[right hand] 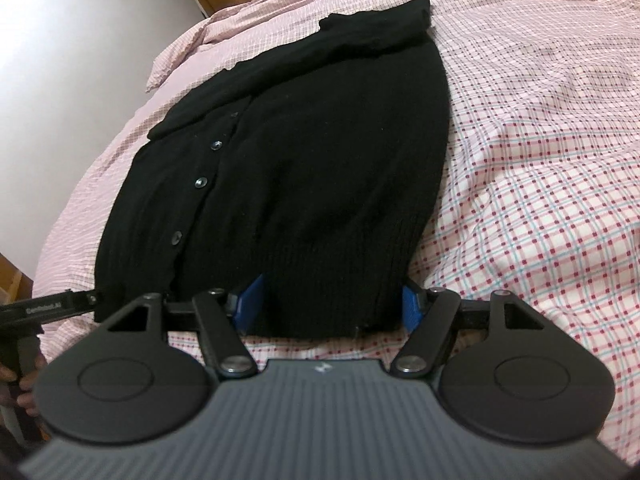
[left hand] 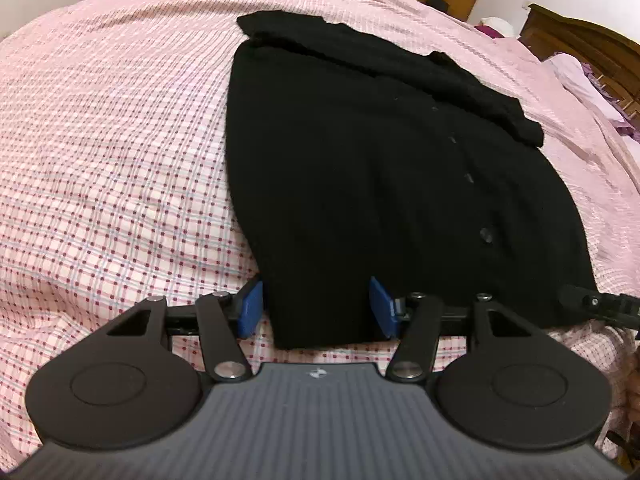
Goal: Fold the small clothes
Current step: 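Close both grippers on the cardigan hem and lift it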
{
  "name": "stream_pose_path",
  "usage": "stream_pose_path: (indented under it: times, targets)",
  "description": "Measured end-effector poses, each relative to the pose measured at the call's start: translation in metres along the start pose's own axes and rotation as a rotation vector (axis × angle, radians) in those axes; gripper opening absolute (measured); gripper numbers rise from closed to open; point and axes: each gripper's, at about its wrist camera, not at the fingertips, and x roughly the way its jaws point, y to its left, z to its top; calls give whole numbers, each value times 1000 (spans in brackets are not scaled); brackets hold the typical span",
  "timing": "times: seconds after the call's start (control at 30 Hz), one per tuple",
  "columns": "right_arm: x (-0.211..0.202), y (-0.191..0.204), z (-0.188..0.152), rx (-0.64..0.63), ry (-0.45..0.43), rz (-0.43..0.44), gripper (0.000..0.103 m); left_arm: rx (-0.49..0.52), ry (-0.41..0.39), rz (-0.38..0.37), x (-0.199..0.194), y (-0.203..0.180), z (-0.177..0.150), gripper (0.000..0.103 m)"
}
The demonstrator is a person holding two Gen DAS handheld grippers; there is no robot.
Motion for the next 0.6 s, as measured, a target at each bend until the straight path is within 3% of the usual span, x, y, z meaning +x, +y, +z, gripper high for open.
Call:
stream_pose_path:
  times: [0.27, 0.33, 0.37, 0.47, 0.6]
  targets:
    - [0, 0, -1, 6, -10, -2, 70, -45, -11, -69, 10, 4, 0, 69]
    - [0, 0, -1, 4, -11, -2, 70, -48, -19, -75, 8, 3, -1, 65]
    - [0, 1, -1, 4, -11, -2, 70, -45, -22, -70, 7, 3, -1, 56]
    - [-1, 0, -1, 5, -5, -1, 69, -46, -22, -68, 2, 2, -3, 41]
    - [-1, 1, -1, 3, -8, -1, 69, -48, -14, -56, 3, 1, -4, 41]
